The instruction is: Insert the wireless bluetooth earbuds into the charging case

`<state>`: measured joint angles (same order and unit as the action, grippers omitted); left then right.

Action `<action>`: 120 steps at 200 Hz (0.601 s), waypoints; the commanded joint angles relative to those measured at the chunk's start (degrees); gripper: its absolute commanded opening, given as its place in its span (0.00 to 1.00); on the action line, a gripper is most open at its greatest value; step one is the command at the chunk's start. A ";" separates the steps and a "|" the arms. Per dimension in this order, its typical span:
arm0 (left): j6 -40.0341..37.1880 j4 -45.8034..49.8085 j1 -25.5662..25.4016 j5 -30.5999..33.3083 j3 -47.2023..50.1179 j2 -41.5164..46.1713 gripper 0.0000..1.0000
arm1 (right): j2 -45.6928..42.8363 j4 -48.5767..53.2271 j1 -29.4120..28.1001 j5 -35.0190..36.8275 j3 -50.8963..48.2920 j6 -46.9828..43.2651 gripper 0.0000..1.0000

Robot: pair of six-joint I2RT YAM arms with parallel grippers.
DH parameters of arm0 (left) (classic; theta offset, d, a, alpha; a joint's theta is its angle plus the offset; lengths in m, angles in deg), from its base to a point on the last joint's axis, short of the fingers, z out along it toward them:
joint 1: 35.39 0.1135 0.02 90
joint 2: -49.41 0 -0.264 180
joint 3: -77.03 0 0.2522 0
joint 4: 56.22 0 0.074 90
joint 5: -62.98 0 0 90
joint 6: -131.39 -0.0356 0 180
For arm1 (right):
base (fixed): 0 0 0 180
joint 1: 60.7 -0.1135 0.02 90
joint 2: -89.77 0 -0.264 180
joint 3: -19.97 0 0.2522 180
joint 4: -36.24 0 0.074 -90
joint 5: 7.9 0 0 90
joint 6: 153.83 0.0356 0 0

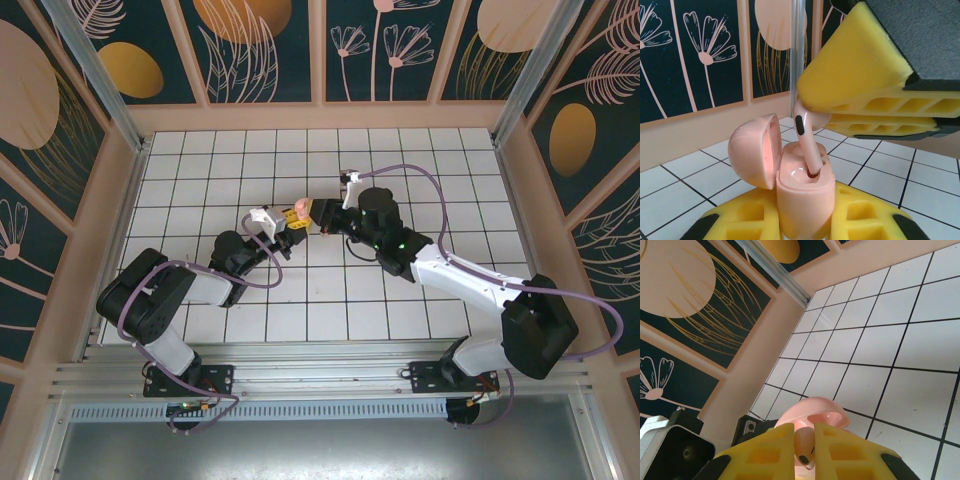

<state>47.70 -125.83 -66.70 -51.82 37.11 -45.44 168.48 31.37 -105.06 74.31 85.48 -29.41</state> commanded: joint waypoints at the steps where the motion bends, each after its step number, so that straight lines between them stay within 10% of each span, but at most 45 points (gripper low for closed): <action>1: 0.55 -3.99 -0.32 0.71 -1.71 2.29 0.08 | 1.06 4.92 -1.06 2.24 0.81 -1.97 0.15; 120: 0.02 -3.04 -0.33 0.71 -2.50 3.00 0.08 | 0.76 7.20 -1.86 3.70 0.91 -3.21 0.16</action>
<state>47.66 -124.28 -66.70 -51.40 36.83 -44.93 168.48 34.75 -106.35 76.41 85.87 -31.99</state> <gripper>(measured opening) 0.186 0.165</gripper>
